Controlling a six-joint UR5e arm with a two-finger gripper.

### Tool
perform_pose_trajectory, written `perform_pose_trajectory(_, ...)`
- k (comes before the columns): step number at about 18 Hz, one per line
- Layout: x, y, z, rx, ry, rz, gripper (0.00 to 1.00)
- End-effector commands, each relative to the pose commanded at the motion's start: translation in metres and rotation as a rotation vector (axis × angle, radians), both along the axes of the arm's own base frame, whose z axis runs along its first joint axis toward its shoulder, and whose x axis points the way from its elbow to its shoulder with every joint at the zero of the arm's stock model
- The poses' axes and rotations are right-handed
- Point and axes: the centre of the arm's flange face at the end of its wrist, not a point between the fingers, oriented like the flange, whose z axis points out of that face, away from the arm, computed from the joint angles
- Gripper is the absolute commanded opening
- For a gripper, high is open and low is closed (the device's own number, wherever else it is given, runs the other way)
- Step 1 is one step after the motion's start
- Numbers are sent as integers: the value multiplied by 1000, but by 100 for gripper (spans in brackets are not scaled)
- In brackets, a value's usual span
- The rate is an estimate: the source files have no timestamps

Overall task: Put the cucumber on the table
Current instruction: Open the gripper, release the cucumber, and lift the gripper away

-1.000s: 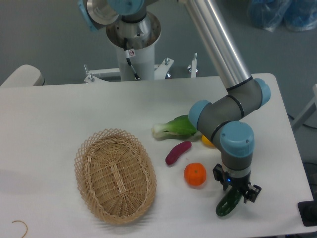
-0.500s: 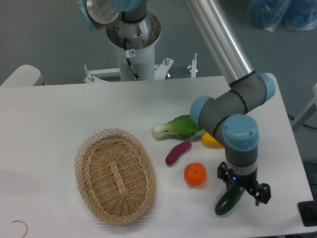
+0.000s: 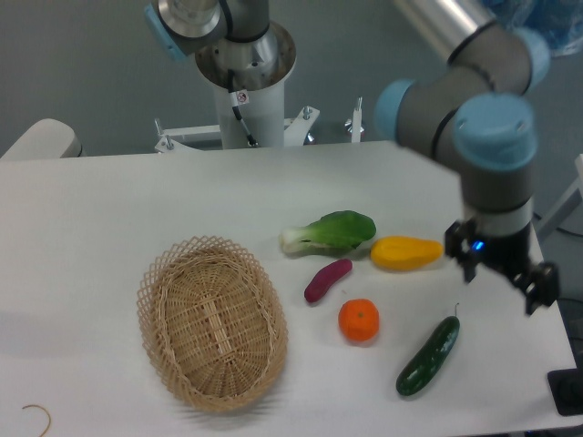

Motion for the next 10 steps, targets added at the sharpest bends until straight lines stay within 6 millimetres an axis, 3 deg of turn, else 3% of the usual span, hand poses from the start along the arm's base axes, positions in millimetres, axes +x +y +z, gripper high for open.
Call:
perform_pose_trajectory(5, -19, -55, -2, 21, -32, -124, 100)
perform_pose_trajectory(10, -15, -55, 0, 39, -37, -132, 100)
